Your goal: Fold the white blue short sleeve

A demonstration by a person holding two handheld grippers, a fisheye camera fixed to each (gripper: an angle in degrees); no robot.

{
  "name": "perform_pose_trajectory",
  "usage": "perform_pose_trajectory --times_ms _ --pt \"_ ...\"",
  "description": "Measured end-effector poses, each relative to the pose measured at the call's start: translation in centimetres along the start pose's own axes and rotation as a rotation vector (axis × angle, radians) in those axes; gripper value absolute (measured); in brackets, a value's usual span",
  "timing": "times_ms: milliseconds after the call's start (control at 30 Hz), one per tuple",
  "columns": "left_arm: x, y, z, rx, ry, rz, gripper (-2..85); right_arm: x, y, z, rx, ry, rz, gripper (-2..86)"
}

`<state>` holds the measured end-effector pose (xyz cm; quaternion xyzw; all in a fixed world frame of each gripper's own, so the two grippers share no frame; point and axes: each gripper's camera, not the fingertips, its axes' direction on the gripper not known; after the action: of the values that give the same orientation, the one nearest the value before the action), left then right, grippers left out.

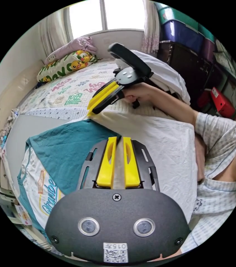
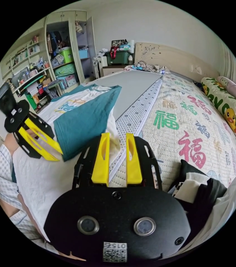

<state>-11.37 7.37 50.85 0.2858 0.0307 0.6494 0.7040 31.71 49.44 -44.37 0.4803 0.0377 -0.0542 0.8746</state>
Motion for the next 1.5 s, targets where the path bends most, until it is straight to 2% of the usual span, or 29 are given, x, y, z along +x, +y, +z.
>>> perform_pose_trajectory --times_ms 133,267,400,467,567,767,1000,1300,1500 --pt "-3.6 2.2 -6.2 0.091 -0.046 -0.148 6.3 1.0 1.9 -3.9 0.133 -0.141 -0.071 8.6" --pt "-6.5 8.7 -8.4 0.046 -0.138 -0.334 7.2 -1.7 3.0 -4.1 0.044 -0.333 -0.313 9.0" --pt "-8.1 14.2 -7.6 0.076 -0.129 -0.438 7.9 -4.3 5.0 -3.1 -0.061 -0.281 -0.500 10.0" --pt "-9.3 16.4 -6.3 0.125 -0.065 -0.475 8.0 -4.7 5.9 -2.6 -0.097 -0.263 -0.544 10.1" --pt "-9.7 16.3 -4.5 0.068 0.026 -0.437 8.4 -3.8 6.5 -2.7 -0.112 -0.280 -0.537 10.1" --pt "-7.6 13.8 -1.6 -0.052 -0.119 -0.373 7.8 -2.5 7.9 -2.9 -0.125 -0.220 -0.527 9.0" --pt "-6.4 12.9 -0.1 -0.059 -0.160 -0.338 7.1 -1.5 9.1 -2.9 -0.123 -0.216 -0.521 8.2" --pt "-5.7 12.4 1.8 -0.045 -0.149 -0.316 0.7 -0.4 10.2 -2.9 -0.109 -0.175 -0.499 3.0" --pt "-4.6 13.1 2.1 0.021 -0.171 -0.296 -0.3 0.0 11.1 -3.5 -0.072 -0.184 -0.529 3.1"
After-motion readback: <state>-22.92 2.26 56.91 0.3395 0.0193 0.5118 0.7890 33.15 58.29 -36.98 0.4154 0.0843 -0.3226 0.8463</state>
